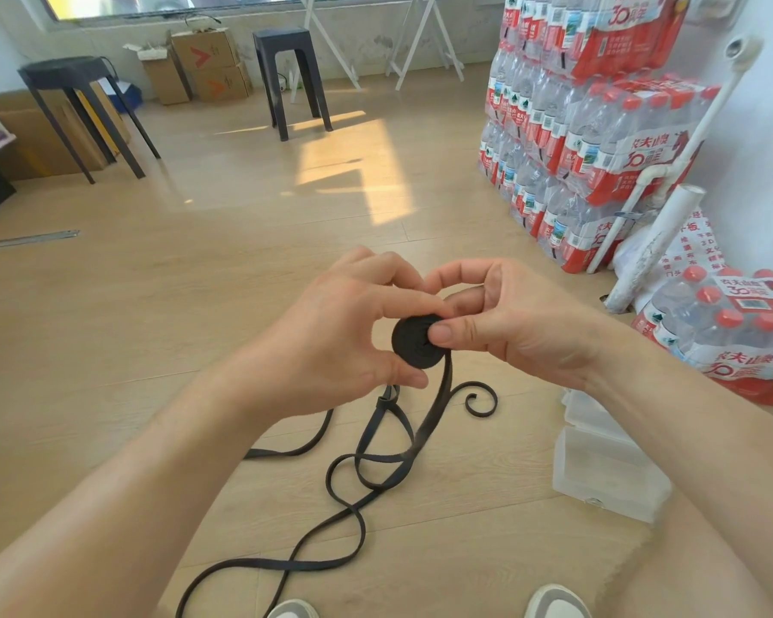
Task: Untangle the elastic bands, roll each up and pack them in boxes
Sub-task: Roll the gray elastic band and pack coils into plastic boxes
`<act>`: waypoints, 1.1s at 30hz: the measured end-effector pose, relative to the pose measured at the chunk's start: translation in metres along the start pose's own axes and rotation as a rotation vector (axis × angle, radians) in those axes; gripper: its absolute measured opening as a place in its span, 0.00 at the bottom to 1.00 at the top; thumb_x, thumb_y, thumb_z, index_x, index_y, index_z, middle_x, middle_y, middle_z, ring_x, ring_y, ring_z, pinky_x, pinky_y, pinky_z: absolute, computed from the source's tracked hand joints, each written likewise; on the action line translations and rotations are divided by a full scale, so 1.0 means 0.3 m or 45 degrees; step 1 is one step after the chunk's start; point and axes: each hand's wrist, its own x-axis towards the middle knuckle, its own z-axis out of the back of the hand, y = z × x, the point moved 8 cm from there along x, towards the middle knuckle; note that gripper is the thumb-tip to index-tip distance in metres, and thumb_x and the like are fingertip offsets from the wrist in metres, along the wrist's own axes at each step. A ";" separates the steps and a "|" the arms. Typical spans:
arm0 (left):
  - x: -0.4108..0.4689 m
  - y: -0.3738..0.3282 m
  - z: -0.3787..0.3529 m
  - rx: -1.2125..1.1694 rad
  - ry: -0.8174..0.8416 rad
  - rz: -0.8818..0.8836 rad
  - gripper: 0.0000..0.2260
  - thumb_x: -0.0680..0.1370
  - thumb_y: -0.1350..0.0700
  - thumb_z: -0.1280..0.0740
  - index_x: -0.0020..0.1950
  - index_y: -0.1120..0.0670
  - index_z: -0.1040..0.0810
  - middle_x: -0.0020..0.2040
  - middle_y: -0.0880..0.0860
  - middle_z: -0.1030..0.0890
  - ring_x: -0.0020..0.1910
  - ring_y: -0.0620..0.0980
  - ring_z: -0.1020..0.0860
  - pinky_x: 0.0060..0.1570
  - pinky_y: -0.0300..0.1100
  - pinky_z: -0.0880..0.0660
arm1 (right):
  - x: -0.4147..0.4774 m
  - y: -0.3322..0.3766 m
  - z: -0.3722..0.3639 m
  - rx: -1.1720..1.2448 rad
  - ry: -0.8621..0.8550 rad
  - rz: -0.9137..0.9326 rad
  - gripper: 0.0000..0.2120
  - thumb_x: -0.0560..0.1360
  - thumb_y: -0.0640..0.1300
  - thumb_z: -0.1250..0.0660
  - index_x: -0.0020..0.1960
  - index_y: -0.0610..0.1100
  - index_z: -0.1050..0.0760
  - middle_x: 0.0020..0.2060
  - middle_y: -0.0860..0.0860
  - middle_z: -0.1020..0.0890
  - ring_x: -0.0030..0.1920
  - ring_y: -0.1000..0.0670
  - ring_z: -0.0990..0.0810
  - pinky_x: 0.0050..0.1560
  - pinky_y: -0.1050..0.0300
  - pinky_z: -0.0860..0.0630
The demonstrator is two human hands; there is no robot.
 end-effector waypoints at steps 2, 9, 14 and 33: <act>-0.003 0.011 0.021 0.005 -0.092 0.028 0.22 0.61 0.48 0.21 0.54 0.41 0.19 0.47 0.40 0.25 0.47 0.39 0.32 0.45 0.25 0.38 | 0.000 0.001 -0.002 0.044 0.005 0.023 0.16 0.64 0.35 0.25 0.51 0.42 0.22 0.41 0.45 0.15 0.44 0.49 0.17 0.48 0.58 0.20; -0.012 0.051 0.065 0.001 -0.258 0.122 0.21 0.57 0.48 0.19 0.47 0.47 0.20 0.45 0.41 0.25 0.45 0.36 0.30 0.42 0.25 0.38 | 0.001 -0.012 0.000 -0.087 -0.117 0.026 0.16 0.61 0.39 0.26 0.49 0.41 0.19 0.43 0.44 0.15 0.42 0.52 0.17 0.41 0.60 0.20; -0.011 0.053 0.056 0.056 -0.250 0.150 0.21 0.58 0.47 0.20 0.47 0.47 0.21 0.46 0.43 0.25 0.45 0.40 0.30 0.44 0.31 0.34 | 0.003 -0.015 -0.003 -0.069 -0.148 0.038 0.17 0.62 0.38 0.26 0.51 0.38 0.20 0.45 0.40 0.15 0.42 0.48 0.16 0.42 0.58 0.19; -0.010 0.048 0.037 -0.187 0.013 0.138 0.25 0.65 0.48 0.23 0.60 0.39 0.24 0.55 0.40 0.28 0.52 0.38 0.30 0.46 0.31 0.32 | 0.015 0.006 -0.014 0.116 -0.104 0.057 0.17 0.60 0.34 0.27 0.46 0.41 0.27 0.35 0.44 0.16 0.36 0.47 0.17 0.36 0.56 0.20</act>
